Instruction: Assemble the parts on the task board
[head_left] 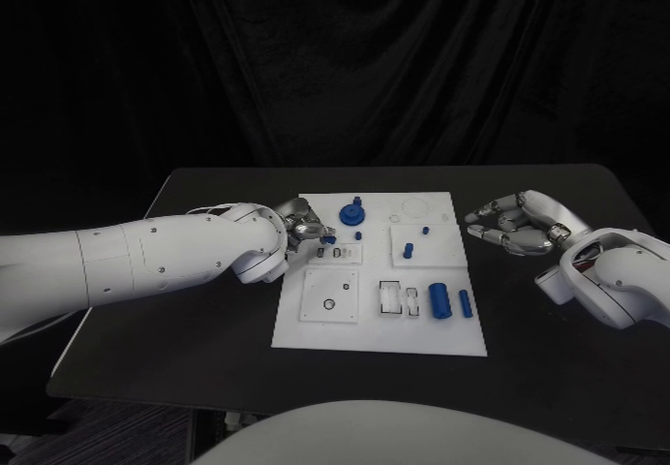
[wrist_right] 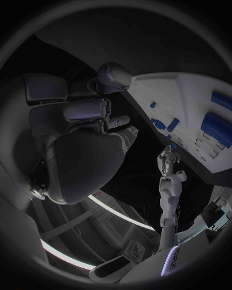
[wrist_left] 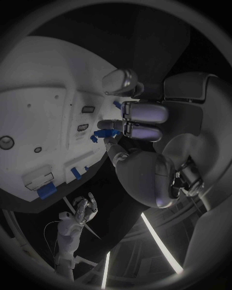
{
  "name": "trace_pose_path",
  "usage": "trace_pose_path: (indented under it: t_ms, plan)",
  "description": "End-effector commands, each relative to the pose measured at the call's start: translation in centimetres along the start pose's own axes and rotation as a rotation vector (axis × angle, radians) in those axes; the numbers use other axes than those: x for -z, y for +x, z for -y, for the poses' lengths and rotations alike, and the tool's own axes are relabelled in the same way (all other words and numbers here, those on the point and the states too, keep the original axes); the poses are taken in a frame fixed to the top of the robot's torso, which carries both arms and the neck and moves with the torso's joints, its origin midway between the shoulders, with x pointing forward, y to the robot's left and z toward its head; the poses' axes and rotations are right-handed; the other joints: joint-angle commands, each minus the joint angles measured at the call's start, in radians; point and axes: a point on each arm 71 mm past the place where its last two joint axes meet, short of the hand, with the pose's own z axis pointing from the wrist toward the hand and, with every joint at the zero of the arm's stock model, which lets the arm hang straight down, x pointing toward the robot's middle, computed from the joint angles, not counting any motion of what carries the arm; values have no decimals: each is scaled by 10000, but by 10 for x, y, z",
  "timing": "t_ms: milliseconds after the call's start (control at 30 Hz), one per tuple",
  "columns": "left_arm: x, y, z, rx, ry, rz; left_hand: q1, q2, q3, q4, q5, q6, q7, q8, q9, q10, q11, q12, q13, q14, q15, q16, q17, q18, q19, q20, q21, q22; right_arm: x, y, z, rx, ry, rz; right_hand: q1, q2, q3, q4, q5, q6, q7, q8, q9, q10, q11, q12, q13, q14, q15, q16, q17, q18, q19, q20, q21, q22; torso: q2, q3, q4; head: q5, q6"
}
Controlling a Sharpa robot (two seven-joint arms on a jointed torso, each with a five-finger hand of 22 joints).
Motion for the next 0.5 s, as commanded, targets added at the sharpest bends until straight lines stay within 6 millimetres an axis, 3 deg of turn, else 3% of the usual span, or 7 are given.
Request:
trace_pose_path:
  t_ms: [33, 100, 267, 500]
  plan:
    - [0, 4, 0, 30, 148, 46, -40, 30, -18, 90, -110, -39, -45, 72, 22, 620, -54, -41, 2291, 536, -74, -49, 1079, 46, 68, -31, -23, 4, 0, 0, 0, 14, 21, 115, 11, -79, 15, -39, 55, 31, 16, 18, -8, 282, 23, -55, 1898, 503, 62, -53, 1277, 53, -66, -8, -37, 1223, 0, 4, -9, 13, 2]
    - [0, 6, -2, 23, 93, -19, -37, 30, -32, 125, -166, -43, -46, 80, 31, 614, -55, -48, 2285, 538, -76, -49, 1080, 47, 68, -32, -35, 2, 0, 0, 0, 14, 14, 111, 11, -79, 15, -39, 55, 31, 16, 18, -8, 282, 23, -55, 1898, 503, 62, -53, 1277, 53, -66, -8, -37, 1223, 13, -7, -4, 18, 2]
    - [-1, 11, -5, -22, -51, -226, -35, 33, -39, 143, -194, -40, -48, 85, 35, 612, -55, -51, 2284, 537, -77, -54, 1072, 47, 69, -33, -39, 2, -1, 1, 0, 12, -2, 97, 11, -79, 15, -39, 55, 31, 16, 18, -8, 282, 23, -55, 1898, 503, 62, -53, 1277, 53, -66, -8, -37, 1223, 20, 5, -21, 29, 2]
    - [-2, 15, -8, -68, -163, -376, -38, 36, -51, 176, -232, -42, -47, 89, 40, 598, -55, -66, 2272, 531, -77, -65, 1051, 49, 68, -34, -49, 0, 0, 0, 0, 16, 16, 102, 11, -79, 15, -39, 55, 31, 16, 18, -8, 282, 23, -55, 1898, 503, 62, -53, 1277, 53, -66, -8, -37, 1223, 6, 8, 20, -8, 2]
